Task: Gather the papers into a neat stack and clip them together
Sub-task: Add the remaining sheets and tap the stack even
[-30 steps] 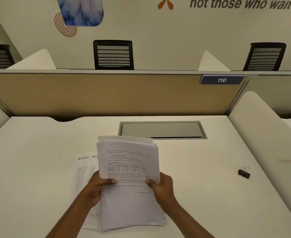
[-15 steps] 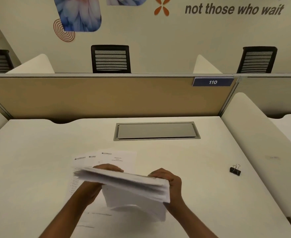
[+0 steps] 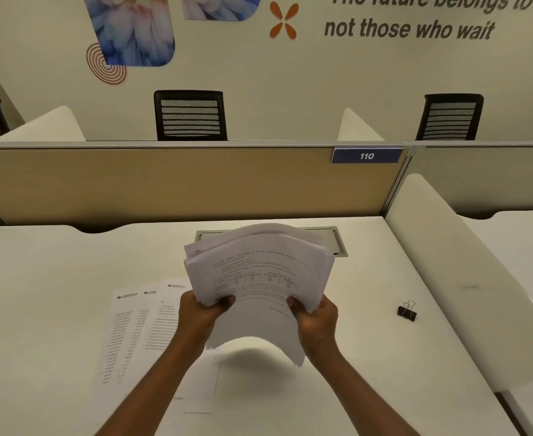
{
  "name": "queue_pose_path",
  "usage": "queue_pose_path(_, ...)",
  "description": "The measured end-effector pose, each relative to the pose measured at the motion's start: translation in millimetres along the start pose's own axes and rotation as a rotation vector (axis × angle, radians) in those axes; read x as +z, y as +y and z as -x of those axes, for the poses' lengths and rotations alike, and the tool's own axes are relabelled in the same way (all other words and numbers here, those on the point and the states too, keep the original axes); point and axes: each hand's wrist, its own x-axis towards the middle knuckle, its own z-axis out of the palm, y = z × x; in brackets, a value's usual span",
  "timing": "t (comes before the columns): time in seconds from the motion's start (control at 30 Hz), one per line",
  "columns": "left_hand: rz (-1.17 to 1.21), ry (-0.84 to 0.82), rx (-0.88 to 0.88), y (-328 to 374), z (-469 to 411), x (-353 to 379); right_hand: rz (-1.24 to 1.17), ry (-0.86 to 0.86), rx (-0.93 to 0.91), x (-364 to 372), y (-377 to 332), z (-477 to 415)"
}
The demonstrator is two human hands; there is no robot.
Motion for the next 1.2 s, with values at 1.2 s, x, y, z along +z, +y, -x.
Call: queue_pose_path(1.2, -0.365, 0.510, -0.059, 48.9, -22.9, 44.2, -0.099, -0.116, 0.012, -18.7, 52.3, -11.2)
